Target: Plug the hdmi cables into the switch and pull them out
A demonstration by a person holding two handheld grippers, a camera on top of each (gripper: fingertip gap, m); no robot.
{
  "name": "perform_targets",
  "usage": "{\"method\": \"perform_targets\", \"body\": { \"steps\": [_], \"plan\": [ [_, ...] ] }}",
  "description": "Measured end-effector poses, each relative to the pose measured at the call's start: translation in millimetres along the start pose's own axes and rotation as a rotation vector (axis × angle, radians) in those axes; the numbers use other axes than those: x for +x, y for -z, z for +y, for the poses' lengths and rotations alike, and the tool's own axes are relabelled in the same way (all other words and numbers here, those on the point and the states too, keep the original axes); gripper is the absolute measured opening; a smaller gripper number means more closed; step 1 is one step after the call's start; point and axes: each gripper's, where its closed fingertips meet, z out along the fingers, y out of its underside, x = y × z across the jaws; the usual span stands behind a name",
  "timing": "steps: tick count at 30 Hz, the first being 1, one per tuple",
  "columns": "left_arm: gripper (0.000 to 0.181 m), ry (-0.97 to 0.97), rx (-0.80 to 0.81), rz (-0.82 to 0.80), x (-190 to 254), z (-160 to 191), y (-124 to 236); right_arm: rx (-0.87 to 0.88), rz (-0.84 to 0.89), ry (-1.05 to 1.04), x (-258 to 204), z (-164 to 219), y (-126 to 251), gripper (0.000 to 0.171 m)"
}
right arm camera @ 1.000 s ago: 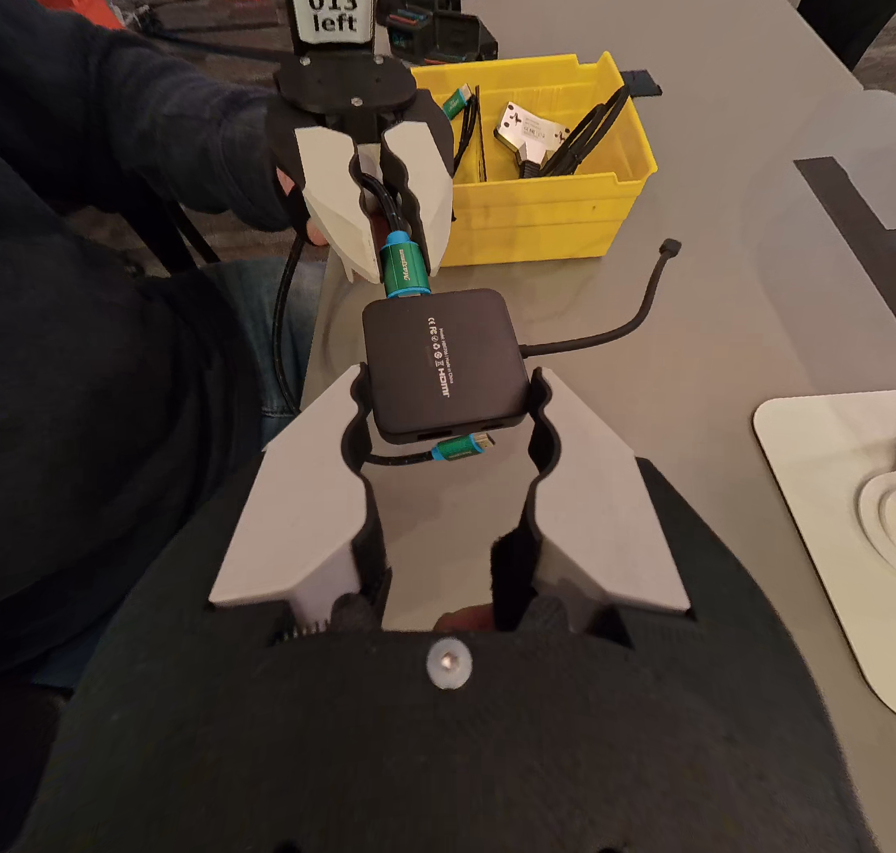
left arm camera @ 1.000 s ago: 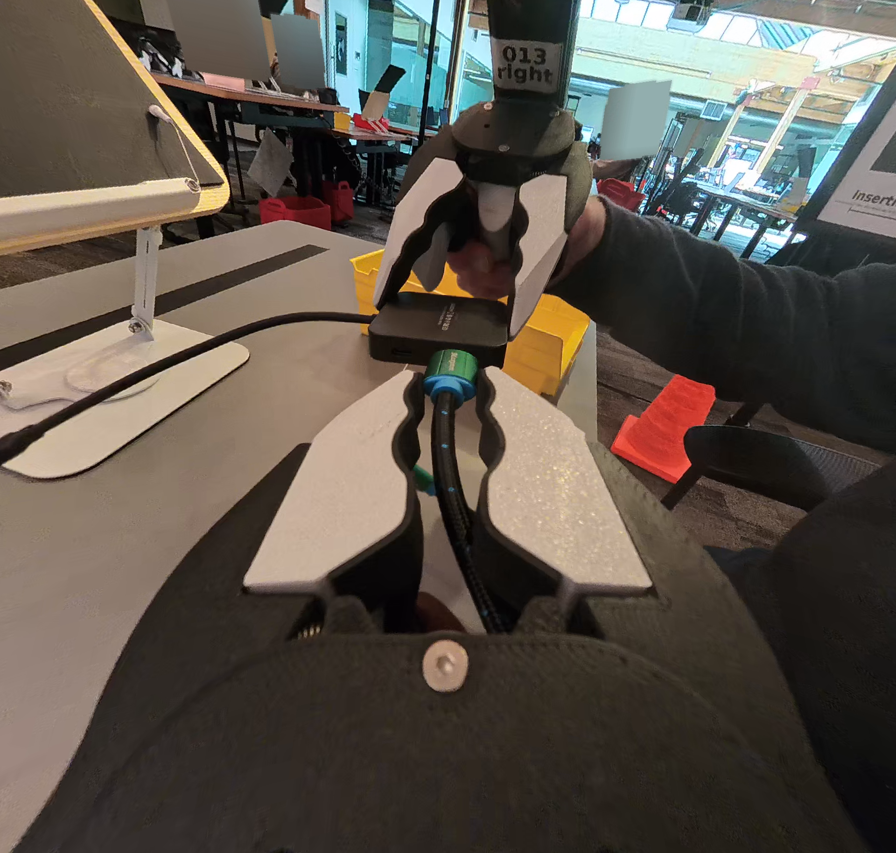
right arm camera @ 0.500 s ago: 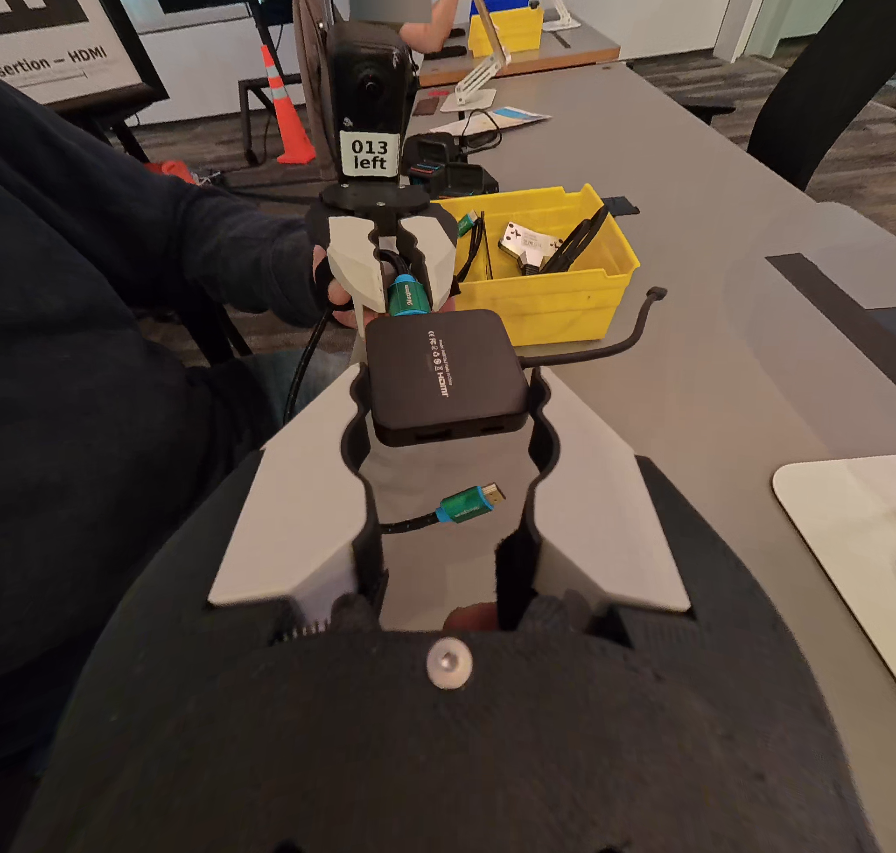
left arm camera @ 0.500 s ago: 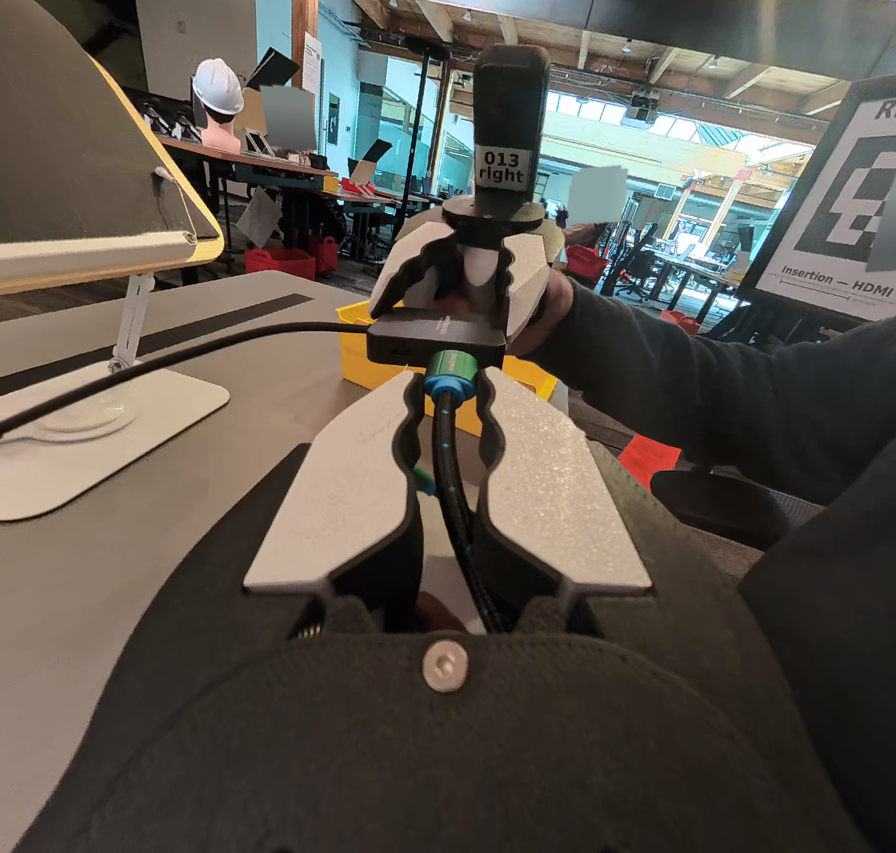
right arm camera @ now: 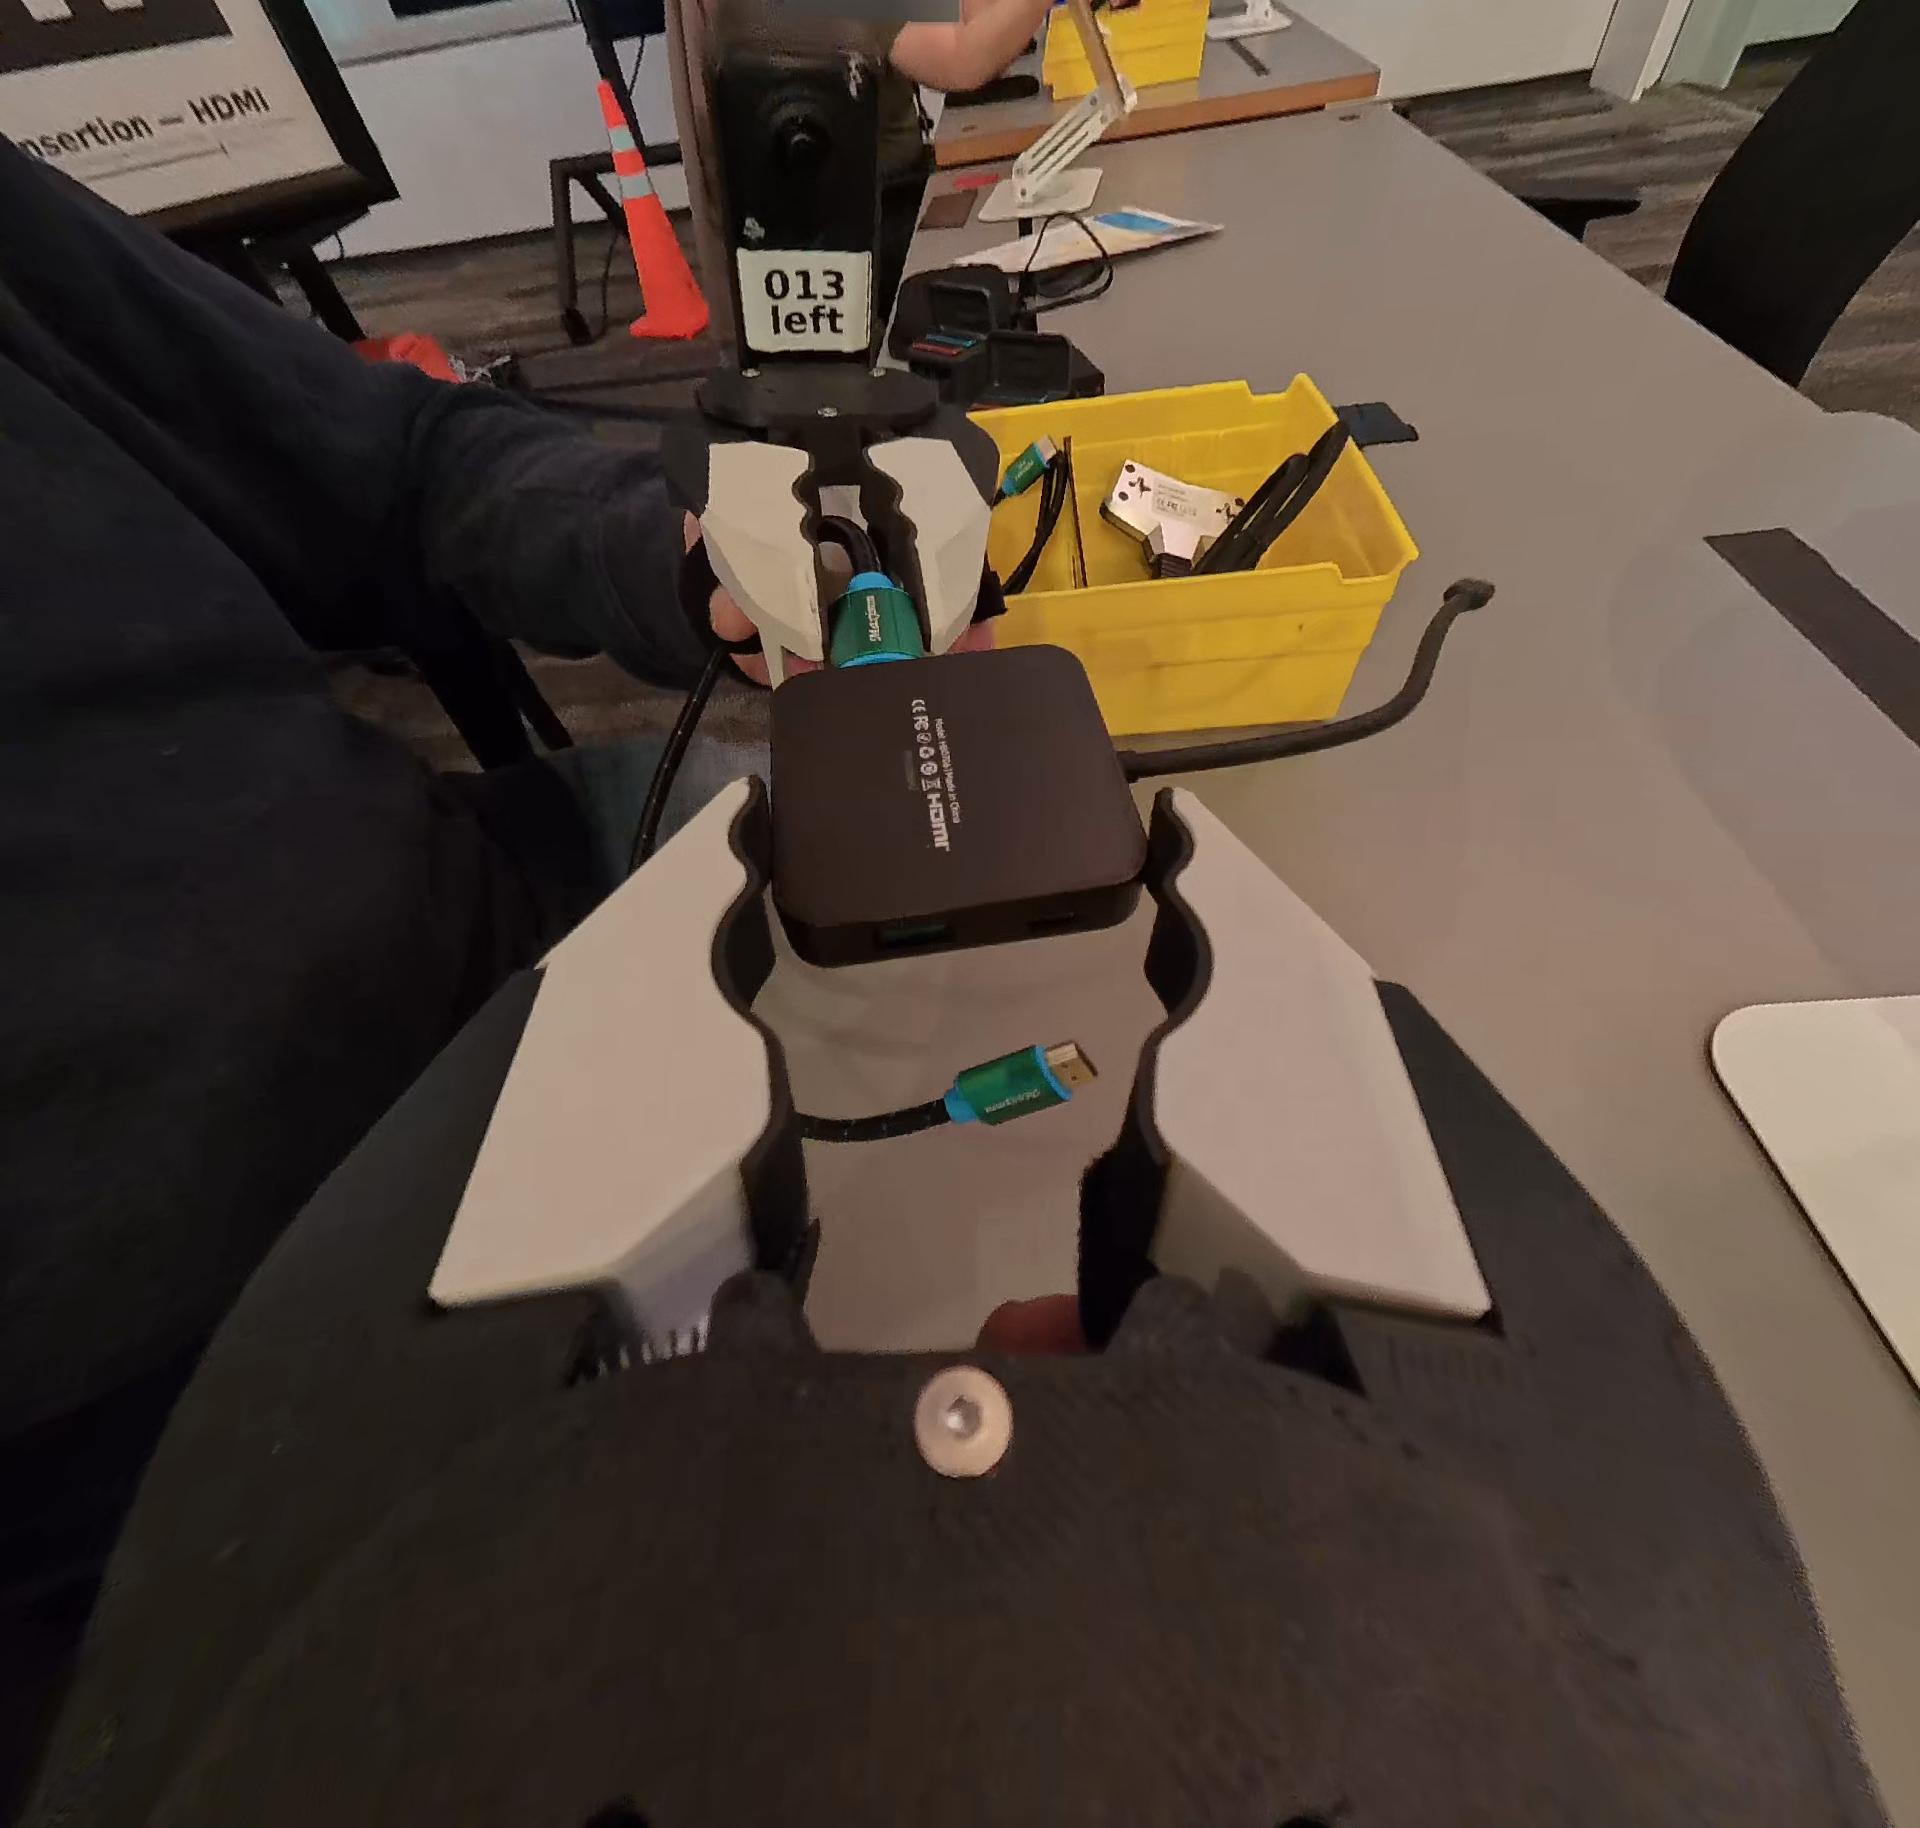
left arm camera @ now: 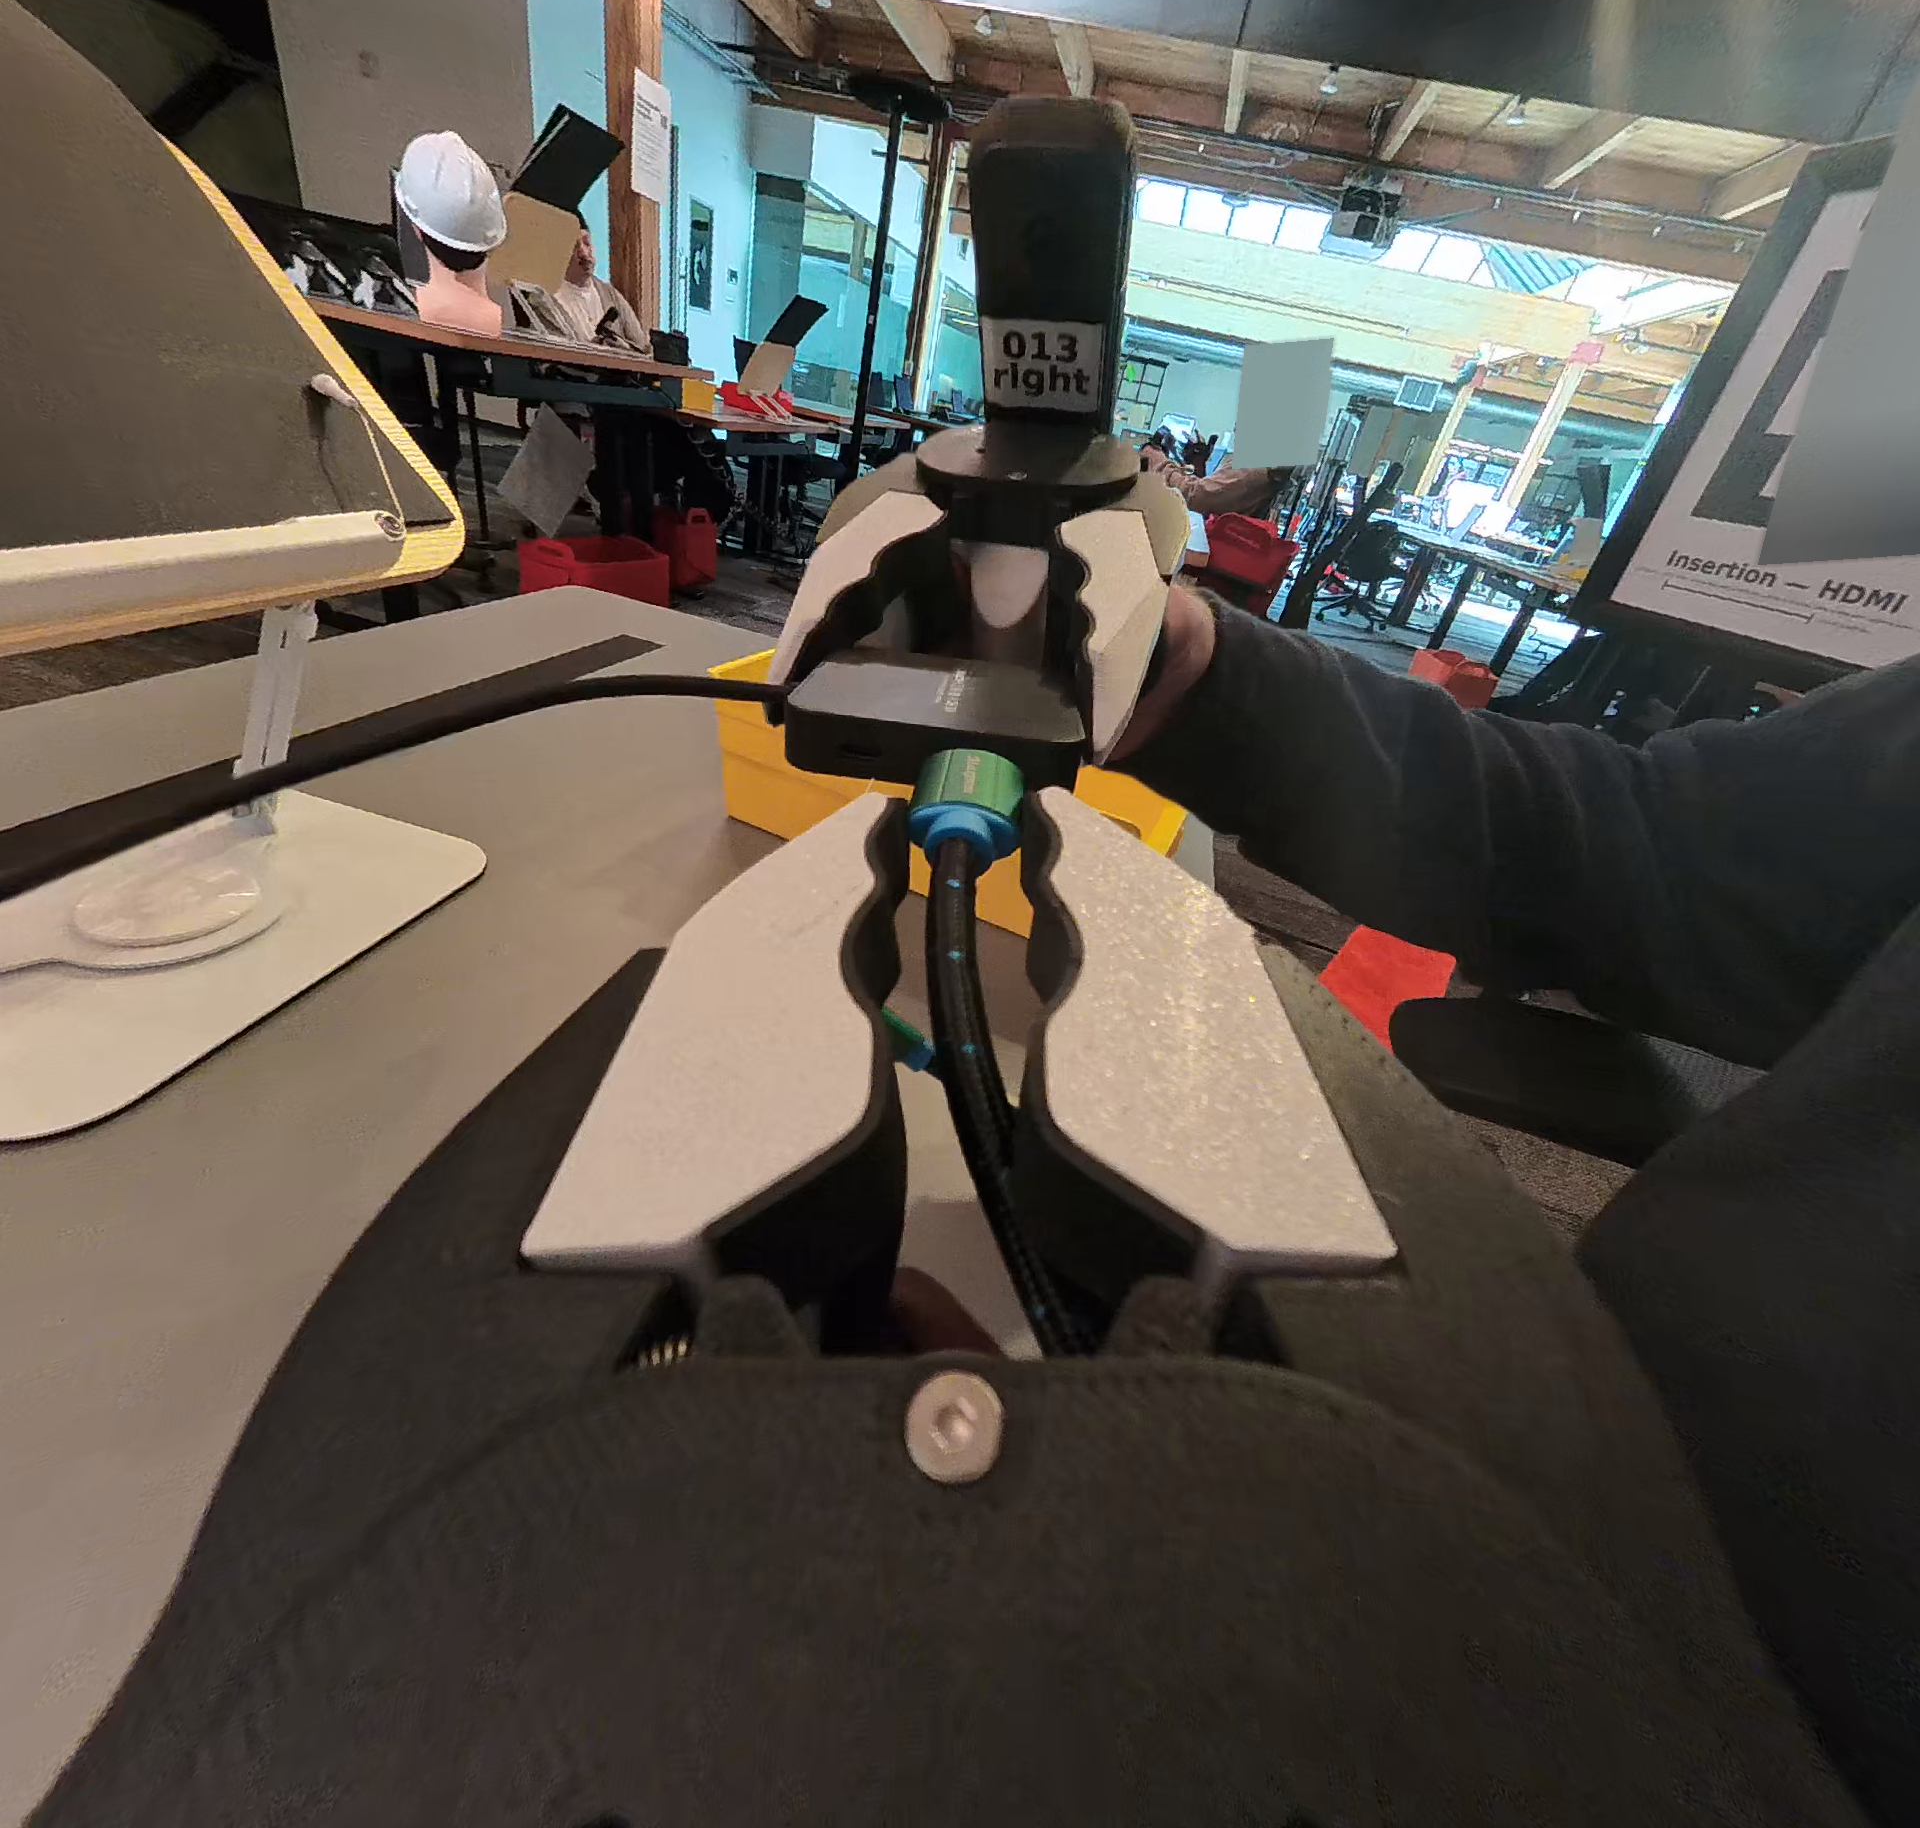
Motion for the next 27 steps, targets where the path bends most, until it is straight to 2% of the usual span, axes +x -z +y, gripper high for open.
{"method": "perform_targets", "body": {
  "steps": [9, 11, 12, 13, 19, 27],
  "plan": [
    [0.020, -0.052, -0.055, -0.011, 1.5, 6.6, -4.7, -0.412, 0.035, 0.067, 0.7, 23.9, 2.2, 0.072],
    [0.020, -0.050, -0.051, 0.004, 5.0, 5.6, -7.2, -0.474, 0.037, 0.106, 0.3, 29.9, -3.7, 0.087],
    [0.020, -0.058, -0.059, 0.008, 7.0, 6.0, -8.5, -0.510, 0.031, 0.120, -1.0, 33.9, -6.5, 0.089],
    [0.020, -0.073, -0.070, -0.003, 6.4, 7.0, -8.6, -0.542, 0.032, 0.131, -1.3, 37.2, -7.8, 0.083],
    [0.020, -0.116, -0.121, -0.022, 4.9, 13.8, -8.6, -0.774, 0.072, 0.184, 2.4, 55.9, -3.7, 0.079],
    [0.020, -0.100, -0.089, -0.019, 3.7, 10.0, -7.5, -0.711, 0.083, 0.132, -0.8, 43.8, -6.9, 0.077]
  ]
}}
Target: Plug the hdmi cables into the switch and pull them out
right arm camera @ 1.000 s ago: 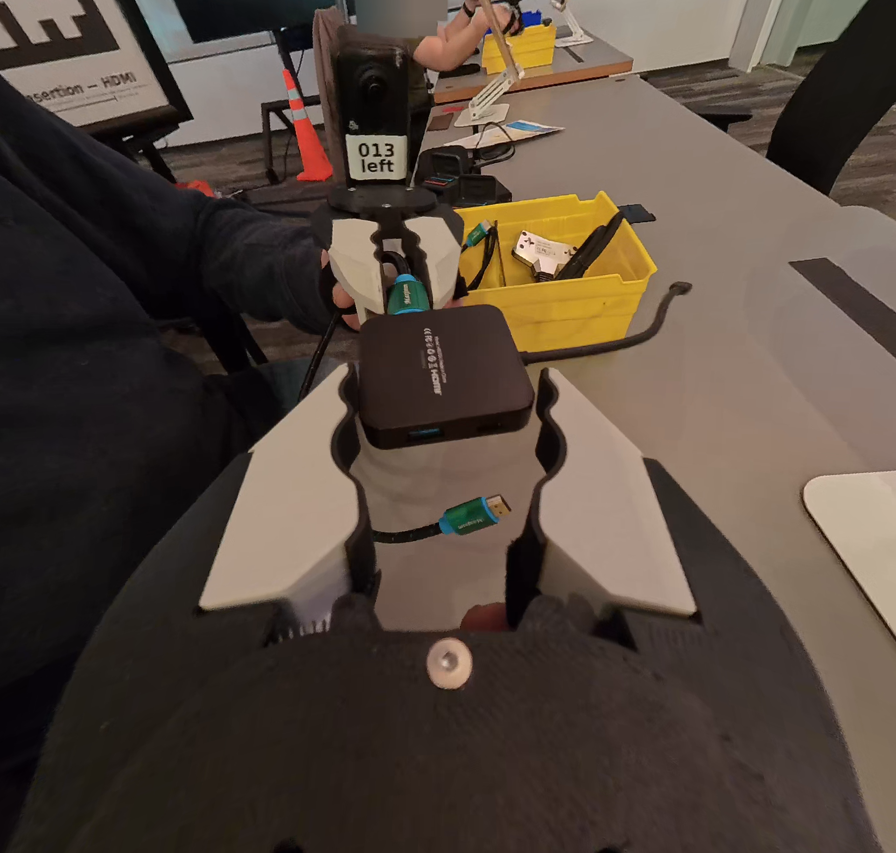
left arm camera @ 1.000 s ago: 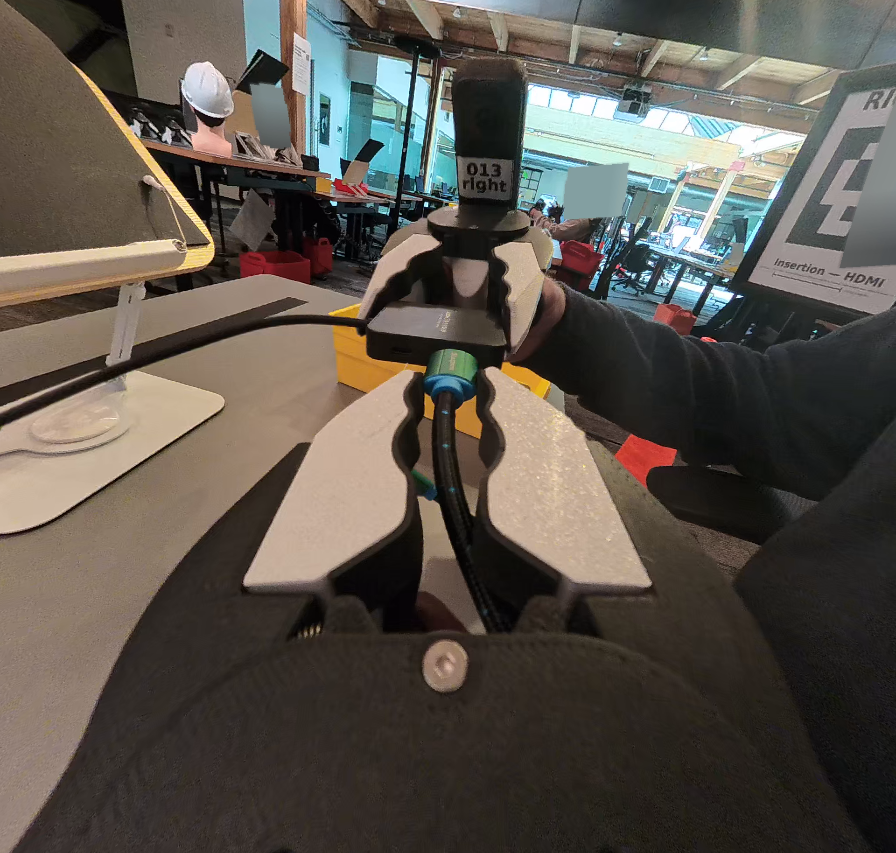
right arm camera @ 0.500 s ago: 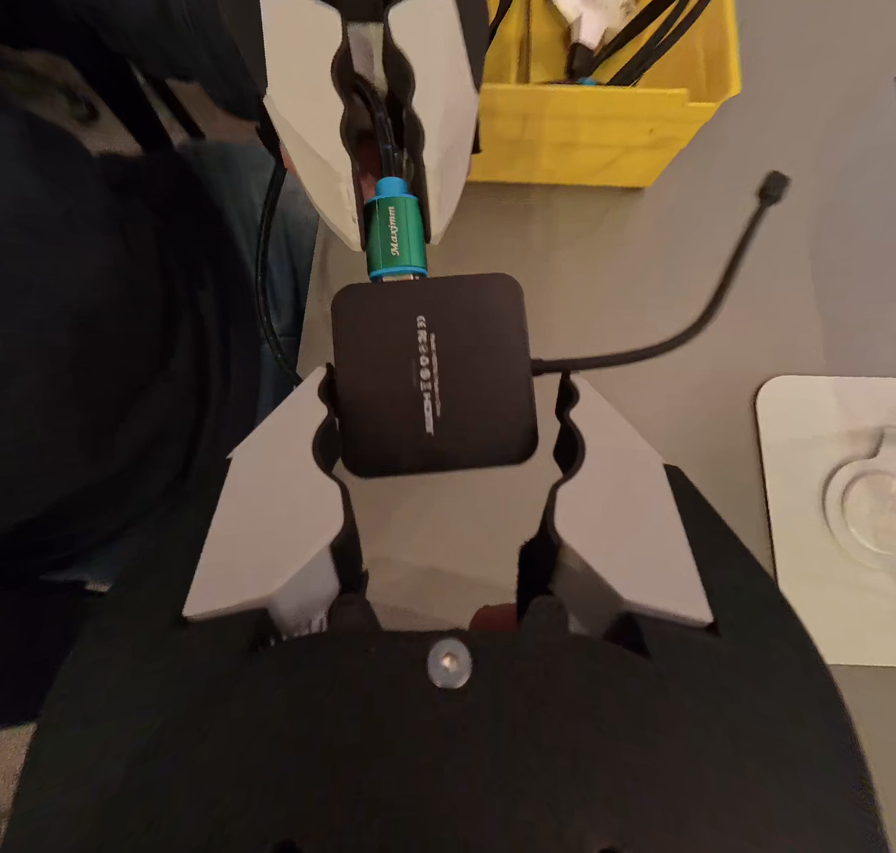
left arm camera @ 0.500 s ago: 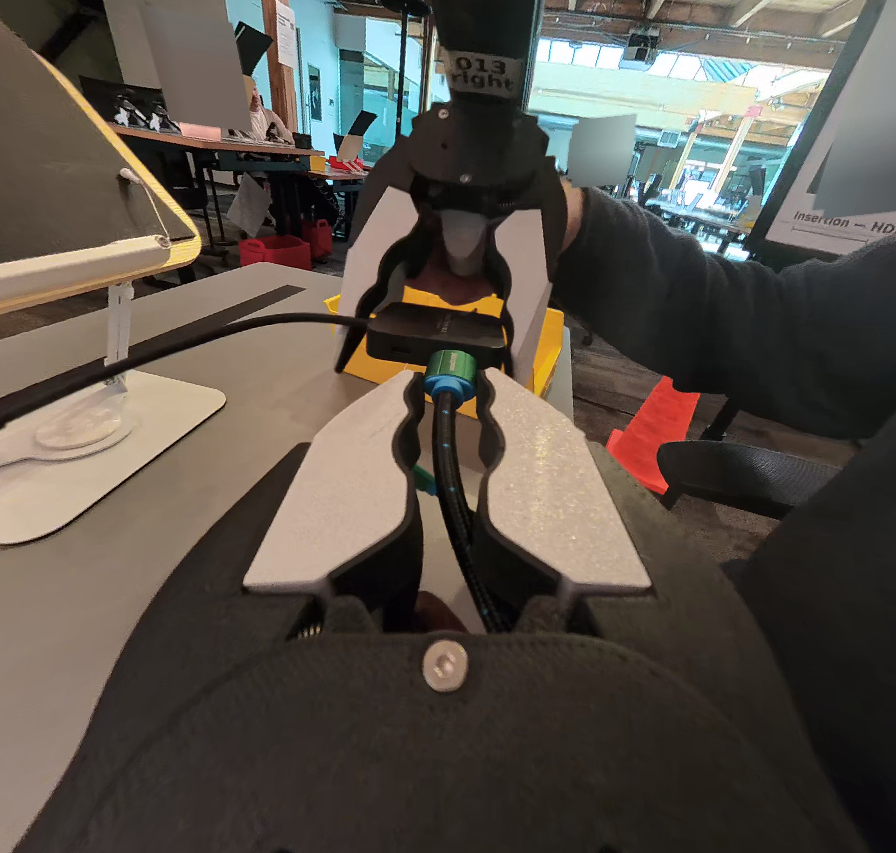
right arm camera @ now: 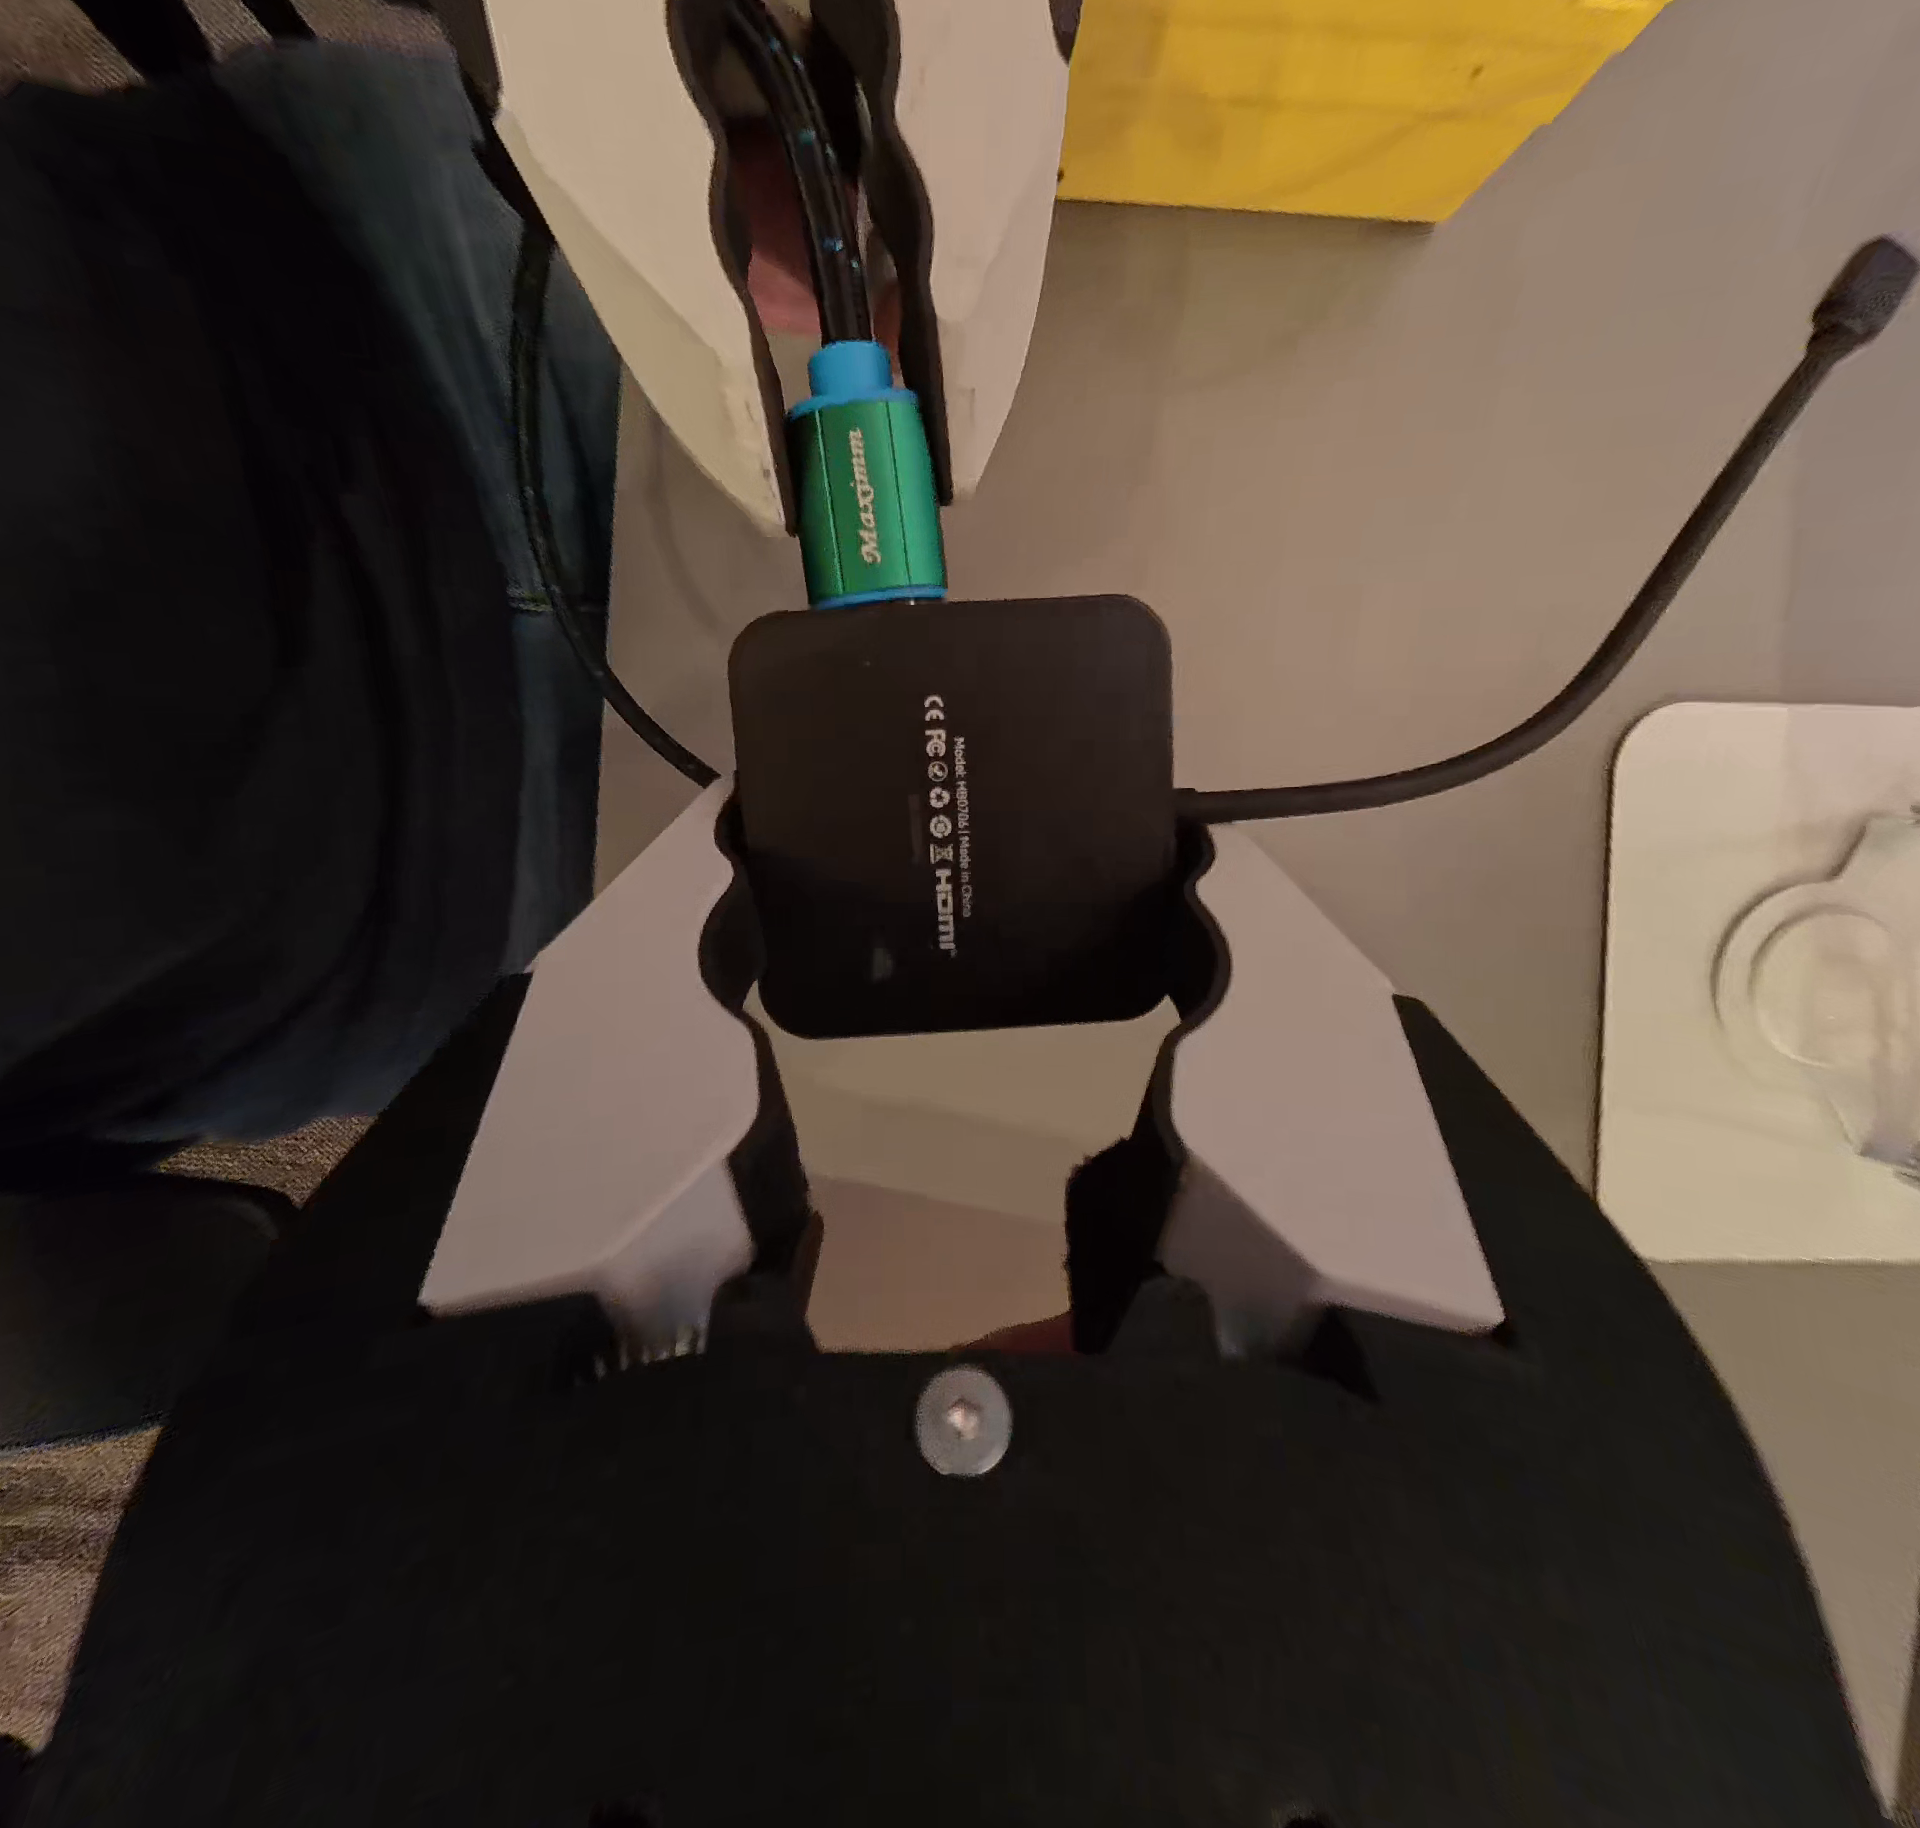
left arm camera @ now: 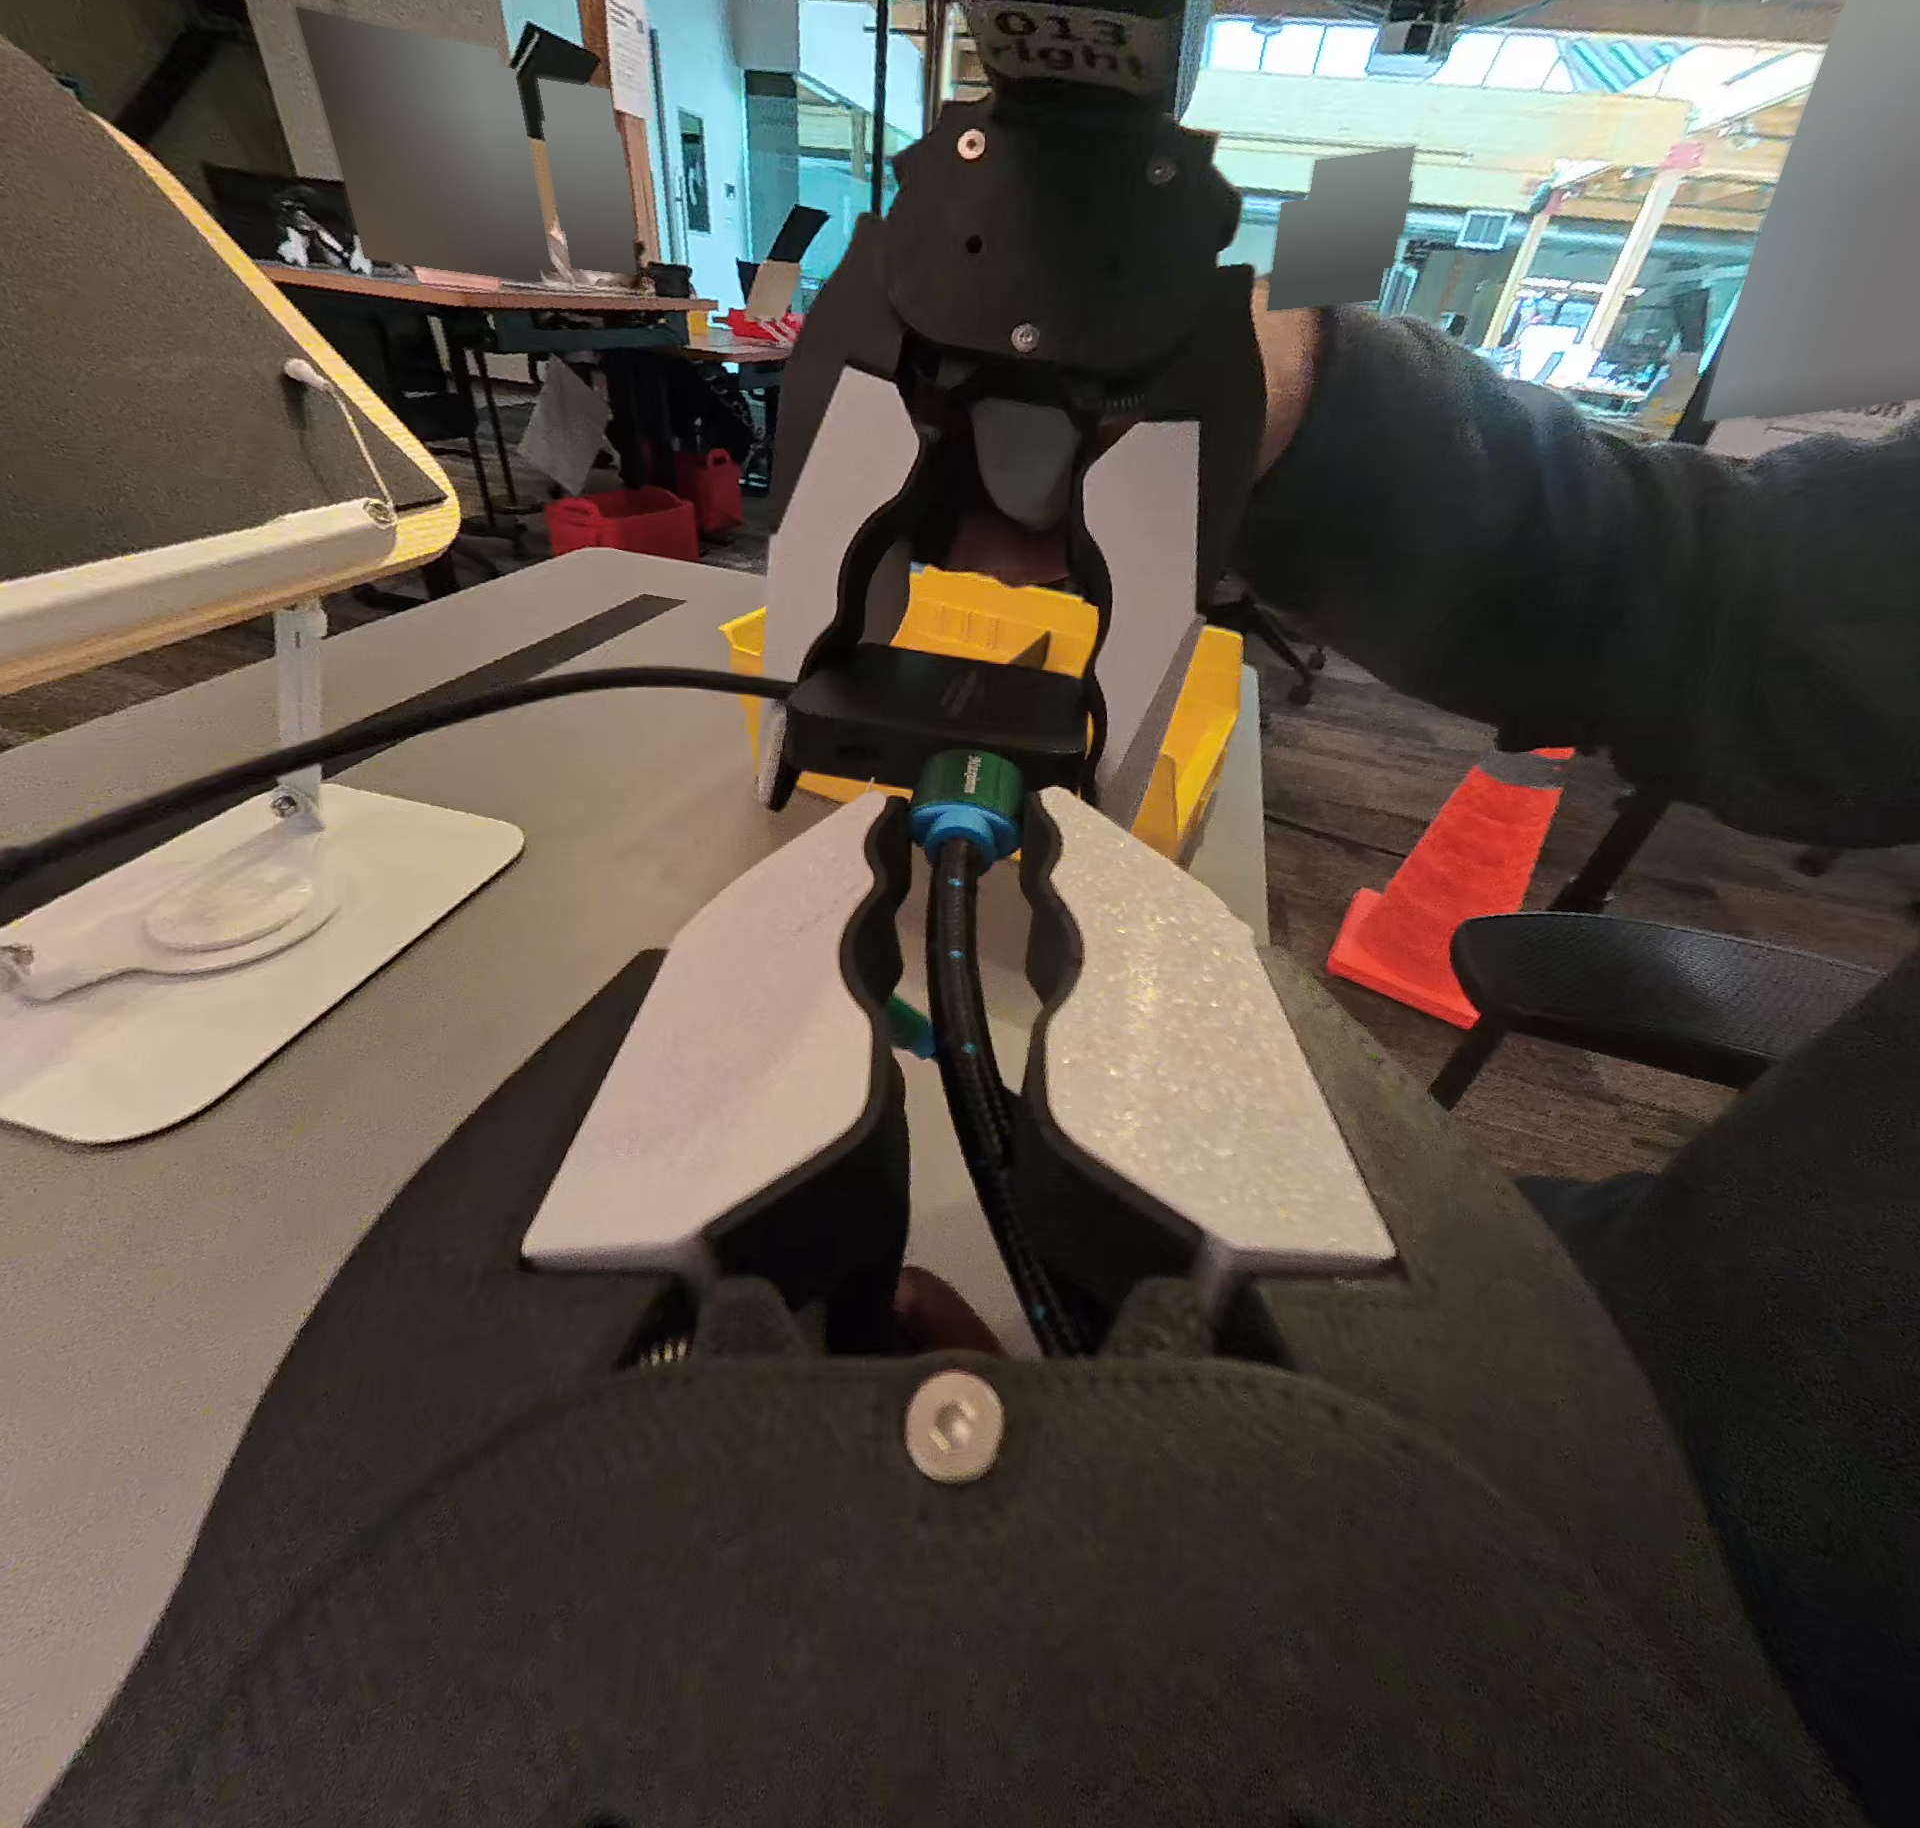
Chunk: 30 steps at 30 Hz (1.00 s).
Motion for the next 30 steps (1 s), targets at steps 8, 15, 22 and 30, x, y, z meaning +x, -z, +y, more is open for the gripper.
{"method": "perform_targets", "body": {
  "steps": [8, 15, 22, 30],
  "plan": [
    [0.020, 0.032, 0.004, 0.060, 5.5, 4.6, -2.4, 0.005, 0.023, 0.077, -2.7, 2.4, -3.6, 0.075],
    [0.020, 0.051, 0.007, 0.070, 3.9, 6.8, -2.1, 0.022, 0.029, 0.062, -2.0, 2.7, -6.7, 0.075],
    [0.020, -0.013, -0.045, 0.036, 2.8, 9.1, -2.7, 0.059, 0.023, -0.008, -4.0, 5.6, -9.6, 0.076],
    [0.037, -0.023, 0.039, -0.011, -5.4, -12.3, 10.6, 0.075, 0.049, -0.037, -3.5, 17.7, -0.7, 0.076]
  ]
}}
